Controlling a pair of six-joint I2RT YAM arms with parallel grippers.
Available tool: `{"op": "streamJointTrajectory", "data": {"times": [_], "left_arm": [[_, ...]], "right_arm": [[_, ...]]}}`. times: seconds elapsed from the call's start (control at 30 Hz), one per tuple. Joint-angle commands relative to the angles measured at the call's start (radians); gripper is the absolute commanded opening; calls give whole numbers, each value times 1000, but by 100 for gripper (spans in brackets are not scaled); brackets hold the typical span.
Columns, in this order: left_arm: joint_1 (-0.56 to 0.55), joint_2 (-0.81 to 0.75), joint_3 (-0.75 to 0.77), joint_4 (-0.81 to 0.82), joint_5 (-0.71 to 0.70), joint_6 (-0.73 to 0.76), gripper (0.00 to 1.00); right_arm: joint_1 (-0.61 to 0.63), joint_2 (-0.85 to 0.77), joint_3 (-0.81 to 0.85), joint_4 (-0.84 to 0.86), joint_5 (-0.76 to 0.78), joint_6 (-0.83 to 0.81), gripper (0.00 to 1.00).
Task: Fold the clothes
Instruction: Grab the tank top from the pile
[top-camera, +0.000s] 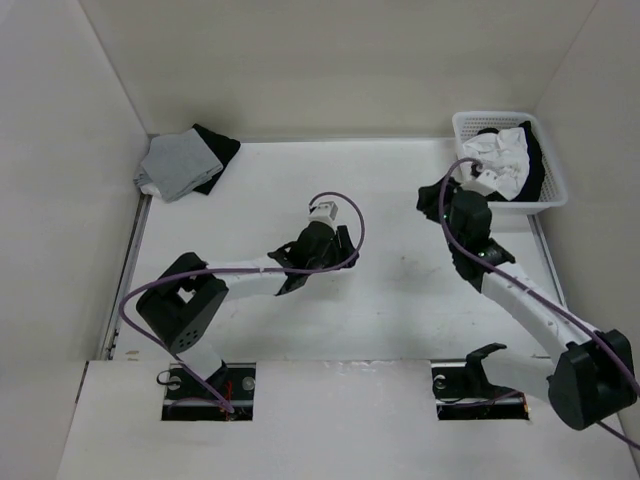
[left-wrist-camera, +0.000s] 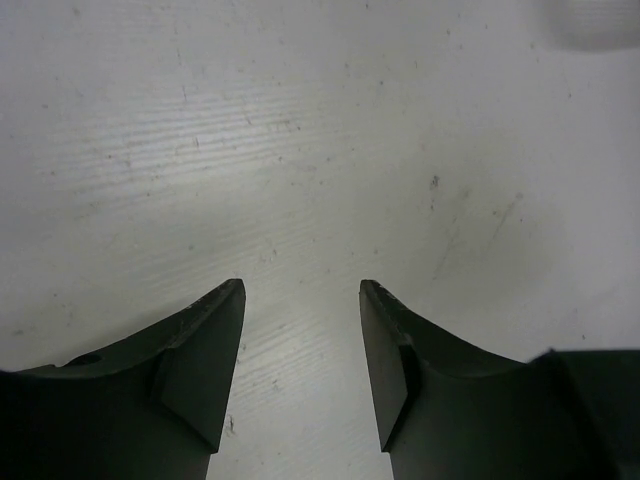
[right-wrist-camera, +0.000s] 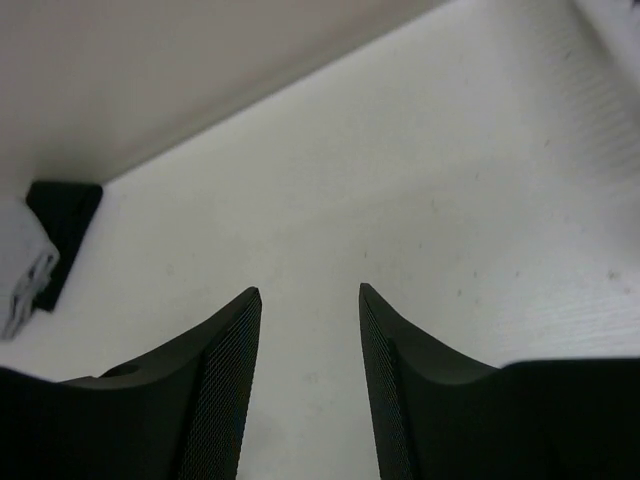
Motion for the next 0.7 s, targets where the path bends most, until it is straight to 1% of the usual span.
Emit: {"op": "streamJointTrajectory", "data": {"times": [0.0, 0.03, 0.1, 0.17, 0.23, 0.3, 0.33, 0.43, 0.47, 0.57, 0.6, 0.67], "left_arm": [[-27, -65, -36, 77, 42, 23, 48], [-32, -71, -49, 88, 45, 23, 48], [-41, -87, -76, 119, 45, 25, 48], [-53, -99, -116, 188, 39, 37, 48], [-58, -105, -141, 231, 45, 45, 48], [-67, -111, -165, 277, 39, 60, 45], [-67, -113, -168, 285, 39, 62, 44], [-70, -111, -175, 302, 43, 74, 33], [-72, -108, -176, 302, 43, 74, 31], [-69, -79, -173, 311, 42, 72, 31], [-65, -64, -173, 320, 45, 68, 32], [-59, -44, -170, 325, 48, 62, 36]], "right_arm": [[-128, 8, 136, -49, 40, -61, 49], [-160, 25, 156, -54, 40, -63, 49], [-231, 70, 196, -55, 34, -60, 42], [-312, 138, 255, -58, 19, -49, 25], [-366, 209, 311, -60, 2, -43, 11], [-419, 304, 383, -77, -7, -31, 2], [-438, 344, 411, -80, -12, -29, 0], [-511, 491, 517, -101, -33, -26, 1], [-531, 534, 547, -109, -45, -24, 3], [-582, 648, 632, -129, -90, -20, 20], [-599, 692, 669, -136, -102, -18, 30], [-616, 769, 733, -155, -121, -26, 41]]}}
